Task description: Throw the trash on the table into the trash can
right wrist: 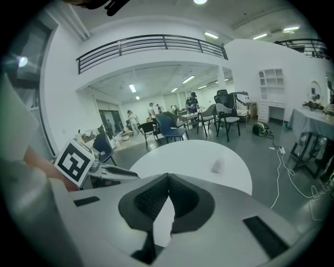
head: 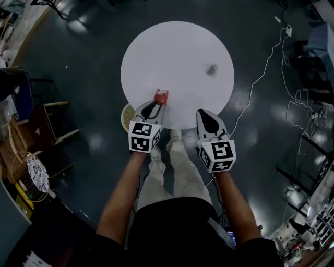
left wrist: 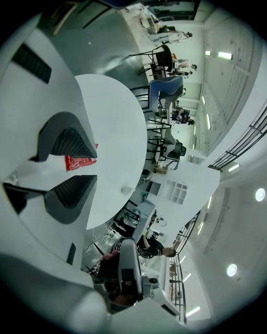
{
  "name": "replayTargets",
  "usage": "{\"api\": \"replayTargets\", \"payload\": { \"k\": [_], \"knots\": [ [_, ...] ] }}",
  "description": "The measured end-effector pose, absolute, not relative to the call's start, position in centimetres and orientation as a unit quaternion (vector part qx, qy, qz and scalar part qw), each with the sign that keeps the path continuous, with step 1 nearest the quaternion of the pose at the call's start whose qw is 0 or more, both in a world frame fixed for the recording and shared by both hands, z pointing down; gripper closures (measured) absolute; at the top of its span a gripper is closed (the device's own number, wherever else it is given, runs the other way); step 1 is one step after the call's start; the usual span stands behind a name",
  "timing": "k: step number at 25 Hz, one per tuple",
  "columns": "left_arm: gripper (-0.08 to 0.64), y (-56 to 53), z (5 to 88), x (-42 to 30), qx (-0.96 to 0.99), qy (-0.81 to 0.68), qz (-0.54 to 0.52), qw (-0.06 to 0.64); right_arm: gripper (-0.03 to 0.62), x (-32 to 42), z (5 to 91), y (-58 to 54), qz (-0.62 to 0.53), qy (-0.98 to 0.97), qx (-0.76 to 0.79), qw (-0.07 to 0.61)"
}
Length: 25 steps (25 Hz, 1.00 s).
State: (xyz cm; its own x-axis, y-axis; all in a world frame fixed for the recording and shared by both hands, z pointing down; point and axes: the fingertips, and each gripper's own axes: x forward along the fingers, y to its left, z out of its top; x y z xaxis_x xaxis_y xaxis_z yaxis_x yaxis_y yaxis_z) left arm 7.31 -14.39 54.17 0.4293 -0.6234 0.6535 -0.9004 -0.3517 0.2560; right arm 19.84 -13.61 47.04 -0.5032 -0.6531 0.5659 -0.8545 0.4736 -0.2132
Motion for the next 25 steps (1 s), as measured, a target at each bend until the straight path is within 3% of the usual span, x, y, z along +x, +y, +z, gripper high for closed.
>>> {"api": "replayTargets", "payload": {
  "k": [13, 25],
  "knots": [
    [0.324, -17.0, 59.5, 6.3, 0.761, -0.509, 0.283, 0.286, 0.575, 18.2, 50.7, -15.1, 0.253, -0.843, 0.423, 0.215],
    [0.33, -17.1, 61.4, 7.2, 0.759, -0.497, 0.314, 0.281, 0.575, 17.2, 52.6, -14.9, 0.259, -0.853, 0.392, 0.228]
  ]
}}
